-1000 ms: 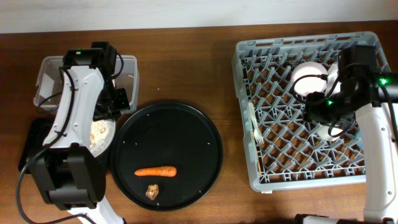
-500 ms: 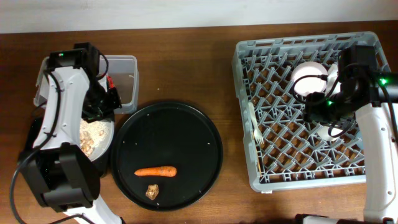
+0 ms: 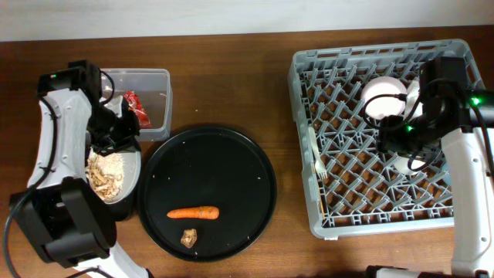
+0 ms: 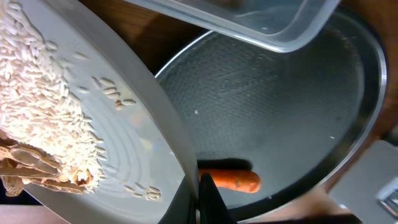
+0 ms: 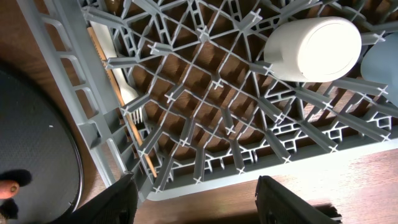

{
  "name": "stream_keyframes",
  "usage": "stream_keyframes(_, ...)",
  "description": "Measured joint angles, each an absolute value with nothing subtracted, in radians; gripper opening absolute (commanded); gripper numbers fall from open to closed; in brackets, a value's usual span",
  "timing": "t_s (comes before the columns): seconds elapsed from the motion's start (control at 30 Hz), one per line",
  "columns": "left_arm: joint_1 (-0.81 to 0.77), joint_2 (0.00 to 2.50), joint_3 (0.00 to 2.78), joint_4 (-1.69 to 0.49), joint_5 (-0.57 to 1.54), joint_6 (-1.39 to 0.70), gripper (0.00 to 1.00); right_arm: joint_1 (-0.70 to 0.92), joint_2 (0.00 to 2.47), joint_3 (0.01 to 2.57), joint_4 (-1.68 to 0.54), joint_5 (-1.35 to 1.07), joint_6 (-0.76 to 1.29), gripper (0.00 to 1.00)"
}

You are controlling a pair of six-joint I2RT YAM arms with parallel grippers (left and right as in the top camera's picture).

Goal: Sort waste into correct bins and load items into the dishwasher rack
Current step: 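Carry the plate left and tip the rice onto the black tray, then hold the plate tilted over the black tray to empty it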

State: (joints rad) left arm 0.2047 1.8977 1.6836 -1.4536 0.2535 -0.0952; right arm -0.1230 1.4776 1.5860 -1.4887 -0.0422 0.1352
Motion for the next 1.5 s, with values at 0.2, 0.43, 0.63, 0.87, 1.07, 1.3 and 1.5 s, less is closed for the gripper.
stream_keyframes(0.2, 0.245, 1.898, 1.684, -1.458, 0.322, -0.062, 0.0, -0.123, 1.478, 1.586, -1.489, -0.043, 0.135, 0.64)
stream_keyframes(0.43, 0.291, 1.898, 1.683, -1.478, 0.44, 0.005, 0.0, -0.123, 1.478, 1.586, -1.489, -0.042, 0.135, 0.64)
stream_keyframes(0.63, 0.335, 1.898, 1.683, -1.499, 0.488, 0.041, 0.0, -0.123, 1.478, 1.586, -1.489, -0.041, 0.134, 0.64)
stream_keyframes(0.87, 0.397, 1.898, 1.683, -1.533, 0.551, 0.106, 0.0, -0.123, 1.478, 1.586, -1.489, -0.038, 0.135, 0.64)
stream_keyframes(1.07, 0.461, 1.898, 1.683, -1.569, 0.634, 0.171, 0.0, -0.123, 1.478, 1.586, -1.489, -0.035, 0.135, 0.64)
stream_keyframes(1.3, 0.53, 1.898, 1.683, -1.632, 0.759, 0.279, 0.0, -0.123, 1.478, 1.586, -1.489, -0.027, 0.135, 0.64)
stream_keyframes(1.5, 0.571, 1.894, 1.682, -1.663, 0.827, 0.35, 0.0, -0.123, 1.478, 1.586, -1.489, -0.027, 0.135, 0.64)
